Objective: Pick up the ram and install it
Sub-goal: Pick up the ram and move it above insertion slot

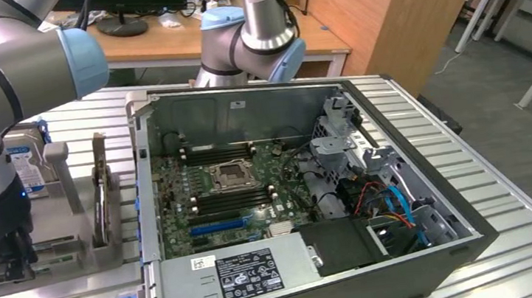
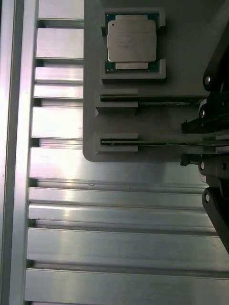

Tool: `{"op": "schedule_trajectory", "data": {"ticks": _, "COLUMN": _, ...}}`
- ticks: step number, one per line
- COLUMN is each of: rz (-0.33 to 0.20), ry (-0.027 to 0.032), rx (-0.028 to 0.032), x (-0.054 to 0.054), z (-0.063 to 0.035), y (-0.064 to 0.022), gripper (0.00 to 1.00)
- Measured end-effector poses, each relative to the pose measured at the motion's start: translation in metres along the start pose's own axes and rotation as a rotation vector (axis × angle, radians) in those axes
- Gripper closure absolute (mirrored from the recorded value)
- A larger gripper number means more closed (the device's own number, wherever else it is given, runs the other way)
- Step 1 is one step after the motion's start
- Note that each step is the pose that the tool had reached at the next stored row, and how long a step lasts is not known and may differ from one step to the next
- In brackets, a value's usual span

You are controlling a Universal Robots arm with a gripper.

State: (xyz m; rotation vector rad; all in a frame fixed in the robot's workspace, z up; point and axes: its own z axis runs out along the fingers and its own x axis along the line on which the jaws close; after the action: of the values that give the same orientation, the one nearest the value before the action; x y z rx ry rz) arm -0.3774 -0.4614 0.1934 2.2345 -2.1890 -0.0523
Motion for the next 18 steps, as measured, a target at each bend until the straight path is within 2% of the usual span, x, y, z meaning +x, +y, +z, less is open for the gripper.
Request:
{"op": "schedule_trajectory", "data": {"ticks": 5, "rz": 0.0, "ry": 0.0001, "rx": -0.0001, "x": 0.0001, "z": 0.0003, "y": 0.0, "gripper": 0.71}}
{"op": "schedule_trajectory", "data": {"ticks": 6, "rz": 0.0, "ry": 0.0, "rx": -0.0001, "x": 0.0001, "z": 0.0004, "y": 0.0, "gripper": 0.76}}
{"op": "schedule_trajectory", "data": {"ticks": 7, "rz": 0.0, "ry": 0.0001, "rx": -0.0001, "x": 0.0001, "z": 0.0004, "y": 0.0, "gripper": 0.76}}
{"op": "schedule_trajectory", "data": {"ticks": 8, "rz": 0.0, "ry": 0.0001, "rx": -0.0001, "x": 0.0001, "z": 0.0005, "y": 0.0, "gripper": 0.83}}
{"op": "schedule_trajectory", "data": {"ticks": 18, "rz": 0.0, "ry": 0.0, "rx": -0.0002, "x": 0.0001, "z": 0.0007, "y": 0.0, "gripper": 0.86}}
